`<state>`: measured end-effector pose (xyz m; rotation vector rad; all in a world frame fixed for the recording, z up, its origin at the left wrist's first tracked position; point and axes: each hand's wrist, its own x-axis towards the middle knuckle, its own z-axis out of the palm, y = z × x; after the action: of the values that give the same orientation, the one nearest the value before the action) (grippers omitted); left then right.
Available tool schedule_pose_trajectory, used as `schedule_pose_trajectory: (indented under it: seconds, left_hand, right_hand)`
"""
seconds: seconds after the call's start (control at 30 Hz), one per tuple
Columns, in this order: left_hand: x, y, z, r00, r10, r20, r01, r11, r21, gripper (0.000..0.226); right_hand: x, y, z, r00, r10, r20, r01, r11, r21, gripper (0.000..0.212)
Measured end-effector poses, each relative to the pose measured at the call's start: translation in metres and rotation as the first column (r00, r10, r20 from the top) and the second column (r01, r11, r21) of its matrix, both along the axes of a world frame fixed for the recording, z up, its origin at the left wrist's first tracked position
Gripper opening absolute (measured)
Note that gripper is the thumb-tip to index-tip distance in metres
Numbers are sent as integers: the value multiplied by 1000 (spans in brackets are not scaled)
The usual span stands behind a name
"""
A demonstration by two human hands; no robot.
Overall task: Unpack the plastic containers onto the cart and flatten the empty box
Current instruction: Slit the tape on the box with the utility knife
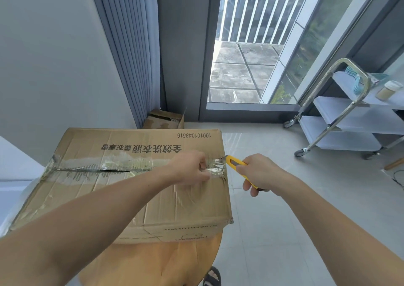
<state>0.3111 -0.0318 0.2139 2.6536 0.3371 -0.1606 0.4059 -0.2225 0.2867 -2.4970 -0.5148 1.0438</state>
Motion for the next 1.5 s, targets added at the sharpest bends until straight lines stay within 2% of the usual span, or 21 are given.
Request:
schedule_pose_trajectory:
  seconds: [0.23, 0.27, 0.4, 0.53, 0.77, 1.07, 1.5]
  left_hand:
    - [2, 4, -1, 999, -47, -6, 47, 999, 15, 23]
    - [2, 4, 0, 998, -63, 0, 63, 998, 18, 27]
    - [4, 4, 2, 980, -197, -42, 199, 977, 81, 73]
    - [12, 5, 1, 959, -262, -112, 278, 947, 159, 81]
    - [15, 7, 1, 947, -310, -82, 320, 928, 190, 76]
    - [14, 12, -3, 931, -363, -45, 361, 890, 281, 63]
    - [12, 12, -6, 934, -355, -21, 346, 892, 292, 61]
  right_hand:
    - [-11, 11, -4, 996, -69, 50, 71, 997, -31, 21]
    - [-12, 13, -6, 995, -76, 62, 79, 996, -37, 21]
    - [-11, 19, -10, 991, -77, 105, 85, 993, -83, 22]
    - [-15, 22, -10, 989, -43, 140, 64, 988, -143, 12]
    - [-24, 22, -18, 975, -34, 219, 71, 984, -163, 19]
    - [-32, 11, -17, 973, -45, 225, 76, 989, -130, 26]
    - [-34, 18, -22, 975, -93, 199, 117, 987, -111, 20]
